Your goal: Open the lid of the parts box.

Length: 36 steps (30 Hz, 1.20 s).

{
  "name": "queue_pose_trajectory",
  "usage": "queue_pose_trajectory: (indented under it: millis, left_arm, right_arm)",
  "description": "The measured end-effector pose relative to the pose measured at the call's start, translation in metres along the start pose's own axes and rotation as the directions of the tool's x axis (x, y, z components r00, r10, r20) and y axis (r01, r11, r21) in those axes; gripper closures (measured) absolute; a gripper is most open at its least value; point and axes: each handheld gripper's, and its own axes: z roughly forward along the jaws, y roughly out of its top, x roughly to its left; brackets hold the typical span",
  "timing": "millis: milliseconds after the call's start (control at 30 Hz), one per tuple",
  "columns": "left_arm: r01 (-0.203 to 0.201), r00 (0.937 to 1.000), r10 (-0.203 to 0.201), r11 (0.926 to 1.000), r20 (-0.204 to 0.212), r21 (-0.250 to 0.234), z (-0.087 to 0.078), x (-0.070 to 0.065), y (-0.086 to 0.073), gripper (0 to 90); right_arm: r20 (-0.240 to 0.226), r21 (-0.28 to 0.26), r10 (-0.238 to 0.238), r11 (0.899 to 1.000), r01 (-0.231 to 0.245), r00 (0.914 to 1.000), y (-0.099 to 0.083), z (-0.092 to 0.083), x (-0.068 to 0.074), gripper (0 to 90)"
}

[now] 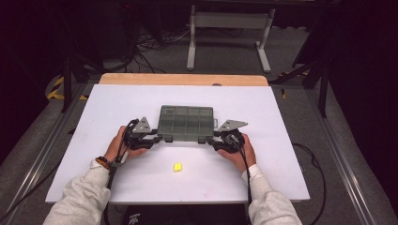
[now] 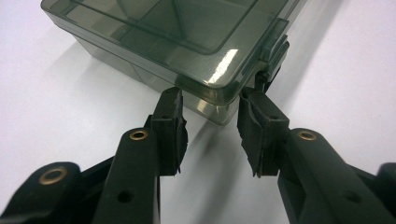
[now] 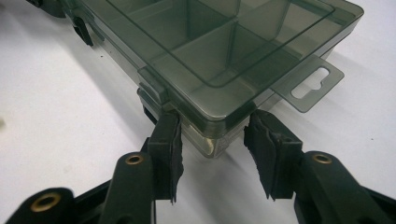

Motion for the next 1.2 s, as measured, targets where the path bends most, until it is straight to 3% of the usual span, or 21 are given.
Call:
queue_pose_trajectory:
  millis: [167, 400, 700, 833, 1100, 1200]
  left_arm:
    - [0.000, 1.0000, 0.000, 1.0000, 0.002, 0.000, 0.000, 0.000, 0.000, 62.5]
    - [0.001, 1.0000, -0.001, 1.0000, 0.001, 0.002, 0.000, 0.000, 0.000, 62.3]
    - [-0.004, 1.0000, 0.004, 1.0000, -0.004, -0.007, -0.002, 0.000, 0.000, 64.1]
    - [0.001, 1.0000, -0.001, 1.0000, -0.004, 0.001, -0.001, 0.000, 0.000, 63.7]
    - [0.017, 0.9999, -0.017, 0.9998, -0.003, -0.014, -0.008, 0.003, -0.002, 60.8]
    - [0.019, 0.9998, -0.018, 0.9993, 0.009, -0.032, -0.012, 0.003, -0.002, 60.1]
  right_arm:
    - [-0.039, 0.003, 0.014, 1.000, -0.014, 0.9991, -0.001, 0.000, -0.002, 50.6]
    - [-0.063, -0.014, 0.037, 0.999, -0.038, 0.9973, -0.002, -0.001, -0.004, 52.3]
    - [-0.031, -0.026, 0.027, 0.999, -0.028, 0.9992, -0.001, -0.004, -0.004, 59.4]
    - [-0.010, 0.010, 0.003, 1.000, -0.003, 0.9999, -0.001, -0.003, -0.002, 56.9]
    - [-0.021, -0.016, 0.005, 1.000, -0.005, 0.9998, -0.001, -0.008, -0.004, 58.4]
    - [-0.016, 0.007, -0.009, 1.000, 0.009, 0.9998, -0.001, -0.006, -0.003, 57.4]
